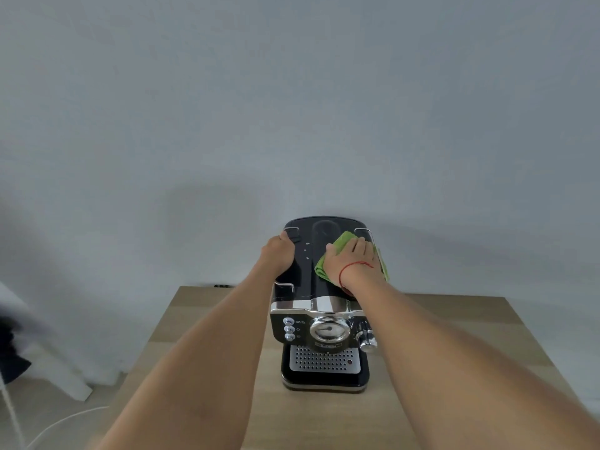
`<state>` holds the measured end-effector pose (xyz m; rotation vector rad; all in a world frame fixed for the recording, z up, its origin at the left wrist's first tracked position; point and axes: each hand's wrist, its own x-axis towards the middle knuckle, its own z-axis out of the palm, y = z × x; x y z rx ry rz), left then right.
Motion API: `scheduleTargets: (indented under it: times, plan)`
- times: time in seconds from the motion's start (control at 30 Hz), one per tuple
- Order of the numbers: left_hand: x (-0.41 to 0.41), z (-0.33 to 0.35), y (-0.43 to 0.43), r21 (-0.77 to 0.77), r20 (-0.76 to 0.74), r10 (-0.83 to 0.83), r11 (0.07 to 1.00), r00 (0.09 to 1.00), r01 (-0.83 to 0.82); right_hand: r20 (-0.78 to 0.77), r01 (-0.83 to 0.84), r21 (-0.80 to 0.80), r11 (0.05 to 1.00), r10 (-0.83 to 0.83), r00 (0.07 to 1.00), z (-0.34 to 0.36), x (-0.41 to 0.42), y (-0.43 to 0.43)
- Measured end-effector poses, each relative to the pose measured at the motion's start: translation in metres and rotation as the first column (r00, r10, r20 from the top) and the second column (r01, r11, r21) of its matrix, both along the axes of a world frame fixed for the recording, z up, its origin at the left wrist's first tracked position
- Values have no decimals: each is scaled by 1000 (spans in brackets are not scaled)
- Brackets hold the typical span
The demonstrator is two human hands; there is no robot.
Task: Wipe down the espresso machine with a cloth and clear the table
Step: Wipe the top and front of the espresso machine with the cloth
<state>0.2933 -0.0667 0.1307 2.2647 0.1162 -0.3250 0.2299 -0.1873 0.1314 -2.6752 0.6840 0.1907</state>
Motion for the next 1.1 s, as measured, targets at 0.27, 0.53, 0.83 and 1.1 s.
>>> scheduleTargets:
  times: [0.27, 0.53, 0.83, 1.1]
  plan:
    - [14, -5, -2, -9, 22, 9, 1000, 1000, -8, 101, 15, 17, 1000, -17, 995, -3, 20, -8]
    - [-1, 0, 1, -27, 9, 7, 1000, 1000, -7, 123, -249, -145, 958, 267, 956, -11, 1, -7]
    - [17, -15, 12, -28, -27, 8, 1000, 1000, -8, 180, -426, -96, 900, 437, 881, -23, 35, 4]
    - [13, -8, -1, -81, 20, -25, 996, 999, 27, 309, -348, -110, 931, 364, 878, -2, 75, -9]
